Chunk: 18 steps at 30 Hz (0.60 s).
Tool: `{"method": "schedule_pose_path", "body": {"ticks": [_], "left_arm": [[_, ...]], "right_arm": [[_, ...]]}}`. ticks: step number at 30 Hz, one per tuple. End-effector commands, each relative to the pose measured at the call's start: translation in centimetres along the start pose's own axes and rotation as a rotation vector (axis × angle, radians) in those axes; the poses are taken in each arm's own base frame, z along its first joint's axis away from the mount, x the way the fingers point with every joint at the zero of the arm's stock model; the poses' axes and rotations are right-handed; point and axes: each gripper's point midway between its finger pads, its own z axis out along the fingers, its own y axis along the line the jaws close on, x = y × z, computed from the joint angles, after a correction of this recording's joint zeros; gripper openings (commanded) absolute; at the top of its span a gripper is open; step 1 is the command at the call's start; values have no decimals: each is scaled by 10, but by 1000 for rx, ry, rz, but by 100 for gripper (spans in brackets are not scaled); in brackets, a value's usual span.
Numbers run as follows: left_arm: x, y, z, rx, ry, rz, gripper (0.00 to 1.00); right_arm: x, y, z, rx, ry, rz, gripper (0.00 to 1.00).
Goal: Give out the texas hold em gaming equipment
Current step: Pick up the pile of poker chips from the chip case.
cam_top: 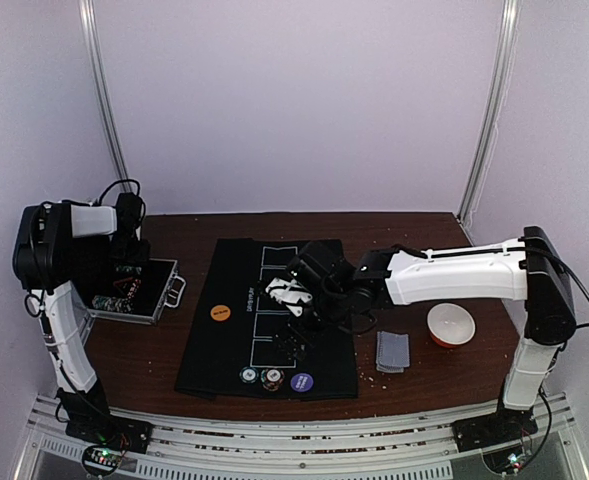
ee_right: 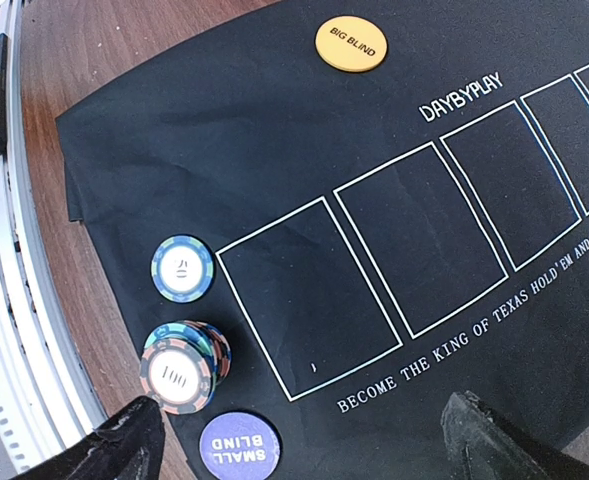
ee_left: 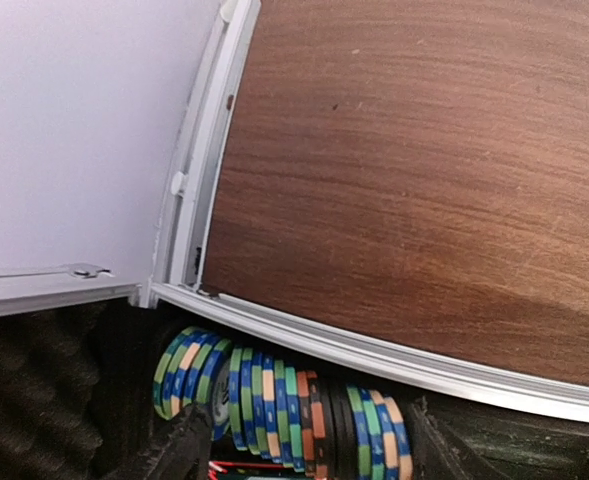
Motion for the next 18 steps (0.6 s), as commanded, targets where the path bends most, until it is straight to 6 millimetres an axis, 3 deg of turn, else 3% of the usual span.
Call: {"method": "schedule_pose_path", "body": {"ticks": [1,11,18], "left_arm": [[-7,0,7,74,-8,-52,68],[-4,-12,13,146,-8,-37,68],[8,9,30,83,50,-68,65]], "right_arm": [[0,-1,0,-5,10,11,100],[3,-1,2,-8,24,15,100],[7,-1,1,-8,25,20,100]]}}
